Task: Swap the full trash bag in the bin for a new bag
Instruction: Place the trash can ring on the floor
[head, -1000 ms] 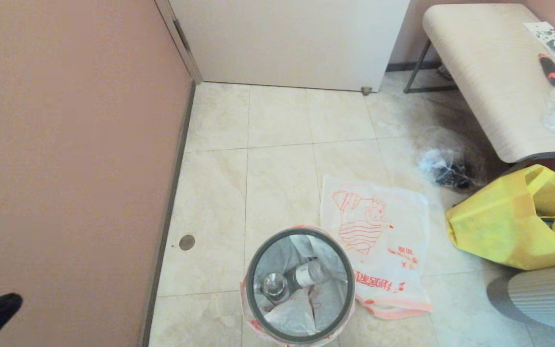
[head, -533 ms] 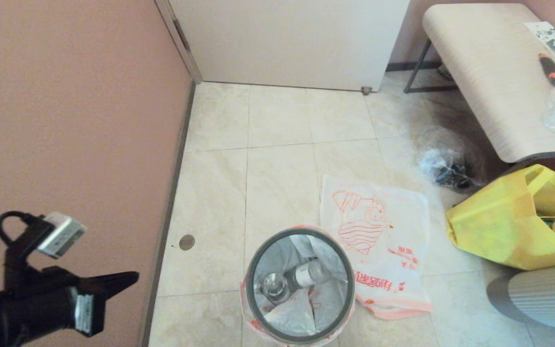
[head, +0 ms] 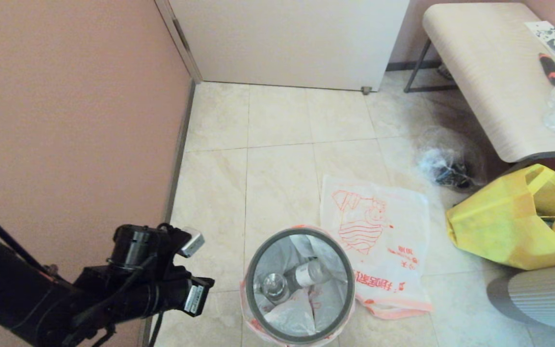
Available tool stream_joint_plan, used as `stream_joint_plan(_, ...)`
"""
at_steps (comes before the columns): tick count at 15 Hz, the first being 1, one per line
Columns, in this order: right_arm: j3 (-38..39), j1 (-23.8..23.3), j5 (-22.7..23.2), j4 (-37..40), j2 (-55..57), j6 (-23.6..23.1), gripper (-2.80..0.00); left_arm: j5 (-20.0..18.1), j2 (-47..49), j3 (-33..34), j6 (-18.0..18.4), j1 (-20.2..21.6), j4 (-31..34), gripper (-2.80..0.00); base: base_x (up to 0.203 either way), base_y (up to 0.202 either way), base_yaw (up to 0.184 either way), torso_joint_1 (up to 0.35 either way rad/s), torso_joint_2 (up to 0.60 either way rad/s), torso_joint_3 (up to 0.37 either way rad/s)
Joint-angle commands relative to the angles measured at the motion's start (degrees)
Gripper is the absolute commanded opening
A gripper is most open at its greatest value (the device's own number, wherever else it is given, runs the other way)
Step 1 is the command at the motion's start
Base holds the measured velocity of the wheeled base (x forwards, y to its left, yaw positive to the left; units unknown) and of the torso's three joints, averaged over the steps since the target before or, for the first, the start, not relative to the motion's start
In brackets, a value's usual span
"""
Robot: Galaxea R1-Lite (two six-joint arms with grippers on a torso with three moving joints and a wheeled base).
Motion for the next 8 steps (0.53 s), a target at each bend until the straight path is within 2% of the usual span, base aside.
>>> stream_joint_plan(1, 0.62, 0.02, -0.01, -0.03, 0.05, 0.0, -2.8, 2.21, 6.58, -1.77, -1.45, -4.2, -0.51, -2.8, 0.0, 0.0, 0.0, 0.0, 0.0, 0.0)
stream_joint_plan(3, 0.62, 0.02, -0.01, -0.03, 0.05, 0.0, -2.8, 5.1, 9.98, -3.59, -2.05, -5.22, -1.1, -2.8, 0.0, 0.0, 0.0, 0.0, 0.0, 0.0)
stream_joint_plan(4, 0.62, 0.02, -0.01, -0.03, 0.05, 0.0, -2.8, 6.49, 11.8, -4.52, -2.14, -5.25, -2.42, 0.0, 0.0, 0.0, 0.0, 0.0, 0.0, 0.0)
stream_joint_plan(8, 0.62, 0.02, -0.01, -0.03, 0.05, 0.0, -2.8, 7.48, 13.48, -6.24, -2.3, -5.61, -5.08, 0.0, 0.0, 0.0, 0.0, 0.0, 0.0, 0.0)
